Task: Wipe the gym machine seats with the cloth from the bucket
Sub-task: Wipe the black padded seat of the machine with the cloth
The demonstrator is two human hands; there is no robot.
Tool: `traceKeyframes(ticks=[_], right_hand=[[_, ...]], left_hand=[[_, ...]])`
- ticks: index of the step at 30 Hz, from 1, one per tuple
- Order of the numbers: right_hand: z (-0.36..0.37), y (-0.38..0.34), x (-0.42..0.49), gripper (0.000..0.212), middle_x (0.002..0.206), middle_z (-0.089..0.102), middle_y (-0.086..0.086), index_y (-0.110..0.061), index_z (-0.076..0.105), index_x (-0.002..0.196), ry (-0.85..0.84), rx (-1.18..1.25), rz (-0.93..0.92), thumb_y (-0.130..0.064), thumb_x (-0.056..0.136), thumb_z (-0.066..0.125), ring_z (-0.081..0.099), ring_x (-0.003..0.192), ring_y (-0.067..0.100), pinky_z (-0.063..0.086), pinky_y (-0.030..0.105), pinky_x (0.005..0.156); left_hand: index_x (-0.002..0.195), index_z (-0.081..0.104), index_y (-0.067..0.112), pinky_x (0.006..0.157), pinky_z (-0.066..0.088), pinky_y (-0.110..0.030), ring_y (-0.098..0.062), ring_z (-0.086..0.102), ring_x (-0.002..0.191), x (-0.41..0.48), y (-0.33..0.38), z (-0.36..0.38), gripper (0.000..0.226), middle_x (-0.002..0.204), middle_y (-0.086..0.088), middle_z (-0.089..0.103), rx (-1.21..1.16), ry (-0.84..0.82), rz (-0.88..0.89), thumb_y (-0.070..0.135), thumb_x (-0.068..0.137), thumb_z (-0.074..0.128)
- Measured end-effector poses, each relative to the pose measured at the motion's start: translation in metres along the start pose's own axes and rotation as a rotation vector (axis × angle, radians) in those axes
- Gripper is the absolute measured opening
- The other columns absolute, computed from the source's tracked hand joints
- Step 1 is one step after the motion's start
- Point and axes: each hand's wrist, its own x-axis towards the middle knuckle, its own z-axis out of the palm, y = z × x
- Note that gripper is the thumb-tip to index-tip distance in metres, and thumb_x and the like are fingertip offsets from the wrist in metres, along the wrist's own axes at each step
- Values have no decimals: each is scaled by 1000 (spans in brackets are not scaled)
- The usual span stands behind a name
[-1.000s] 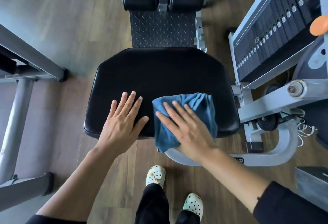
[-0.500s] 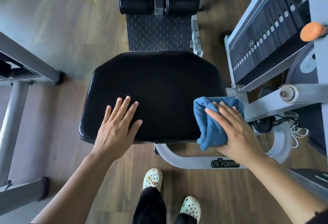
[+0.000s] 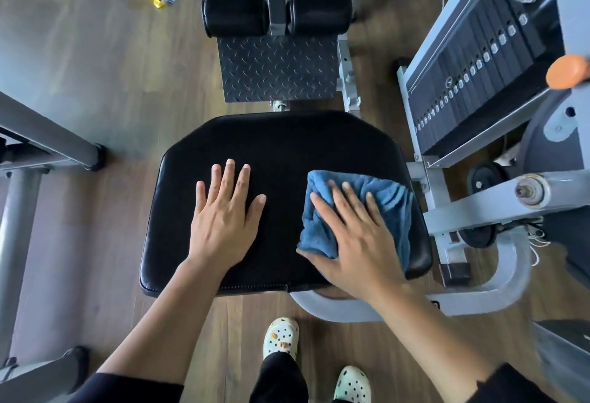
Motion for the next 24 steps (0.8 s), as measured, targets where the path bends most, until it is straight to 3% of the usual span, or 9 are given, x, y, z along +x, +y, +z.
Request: traceKeyframes(ticks=[3,8,12,16,19,24], right_hand=[[-3,21,-14,78,152,34,3,-25,35,146,37,4,98,-71,83,41,27,141,26,19,53,114],[3,22,42,85,152,32,9,-23,34,147,-27,-43,217,-76,81,28,23,142,34,16,59,112],[8,-1,76,82,155,27,9,-22,30,148,-56,-31,91,-73,84,28,20,143,30,17,55,114],[2,2,42,73,155,27,1,-24,28,149,-17,23,-6,-66,89,37,22,143,22,19,48,116],[2,21,40,71,150,37,4,-24,36,146,68,44,157,-63,87,42,32,139,25,22,49,114],[10,32,112,77,149,38,11,-20,38,144,41,-10,319,-66,83,33,30,139,33,20,54,114]], left_hand=[[152,11,25,116,-10,-38,-17,-12,145,9,-11,-5,64,159,0,-1,26,-14,6,54,95,15],[151,15,28,117,-4,-42,-21,-6,146,34,-19,-9,59,159,-3,4,29,-5,32,51,96,18],[150,18,27,117,-3,-42,-21,-3,146,54,-9,-7,56,159,-3,8,-11,17,76,48,98,24],[151,17,28,117,-4,-40,-19,-5,146,69,-10,-9,57,159,-1,6,-34,17,93,48,98,23],[151,14,29,117,-7,-39,-17,-8,146,78,-19,-10,58,159,1,2,-12,-9,99,50,97,19],[151,13,28,117,-7,-38,-17,-9,145,87,-25,-9,59,159,1,1,9,-32,100,50,97,18]])
